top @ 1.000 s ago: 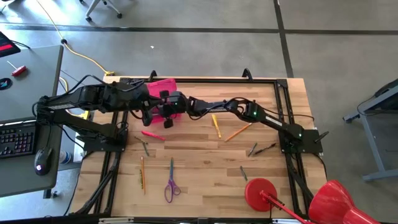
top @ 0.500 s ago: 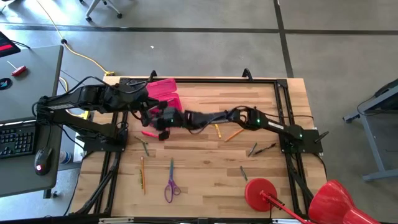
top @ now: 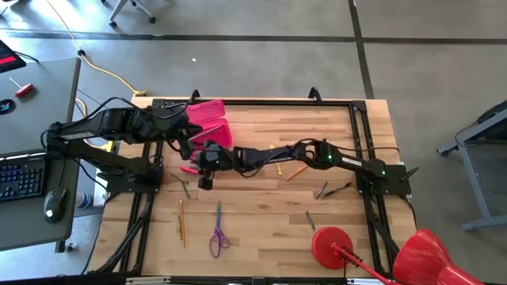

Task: Pick & place school supplies into a supply box
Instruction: Put the pink pen into the supply box

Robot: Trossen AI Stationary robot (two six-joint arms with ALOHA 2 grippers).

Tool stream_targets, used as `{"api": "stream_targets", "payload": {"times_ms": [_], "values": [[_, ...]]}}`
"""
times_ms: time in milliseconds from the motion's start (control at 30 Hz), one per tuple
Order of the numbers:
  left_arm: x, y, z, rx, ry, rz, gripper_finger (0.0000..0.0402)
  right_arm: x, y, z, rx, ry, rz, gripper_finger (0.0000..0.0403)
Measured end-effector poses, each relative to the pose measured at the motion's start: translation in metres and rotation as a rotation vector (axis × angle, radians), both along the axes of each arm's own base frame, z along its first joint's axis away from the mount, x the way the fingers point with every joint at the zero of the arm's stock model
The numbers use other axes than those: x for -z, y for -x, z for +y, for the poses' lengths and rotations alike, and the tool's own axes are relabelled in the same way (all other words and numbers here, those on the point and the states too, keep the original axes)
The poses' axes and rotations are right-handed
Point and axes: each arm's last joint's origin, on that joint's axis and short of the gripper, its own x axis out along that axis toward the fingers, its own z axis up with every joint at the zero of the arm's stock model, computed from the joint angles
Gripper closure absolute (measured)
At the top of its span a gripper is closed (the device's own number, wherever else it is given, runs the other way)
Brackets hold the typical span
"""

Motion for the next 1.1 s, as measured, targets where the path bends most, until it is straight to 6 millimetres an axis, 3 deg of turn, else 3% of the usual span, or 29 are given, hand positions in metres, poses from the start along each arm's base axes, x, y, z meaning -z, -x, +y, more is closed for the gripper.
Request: {"api": "stream_targets", "payload": {"times_ms": [133, 300, 433, 700, 833, 933, 1000, 1100], "values": [[0.0, 0.0, 0.0, 0.0, 0.0, 0.0, 0.0346, 0.029, 0.009, 0.012, 0.101, 0.054, 0.073, 0.0329], [0.0, 0.0, 0.0, 0.0, 0.0, 0.0, 0.0346, 0.059, 0.02, 0.024, 0.105, 0.049, 0.038, 0.0329], [0.0, 0.0, 0.0, 0.0, 0.0, 0.001, 0.0346, 0.07, 0.026, 0.021, 0.119, -0.008, -0.024, 0.0329], [0.0, 0.0, 0.0, 0.0, 0.0, 0.0, 0.0346, 0.094, 0.041, 0.011, 0.104, -0.047, 0.013, 0.0329], [0.0, 0.0, 0.0, 0.0, 0.0, 0.0, 0.0346, 0.1, 0.045, 0.011, 0.085, -0.001, 0.038, 0.0338], [0.0, 0.0, 0.0, -0.001, 0.0, 0.0, 0.0346, 0.099, 0.045, 0.011, 0.068, 0.011, 0.039, 0.0374], [0.0, 0.0, 0.0, -0.001, 0.0, 0.0, 0.0346, 0.094, 0.044, 0.012, 0.036, 0.006, 0.029, 0.0391], [0.0, 0.0, 0.0, -0.008, 0.012, -0.006, 0.0346, 0.079, 0.044, 0.012, -0.01, 0.045, 0.039, 0.0382]]}}
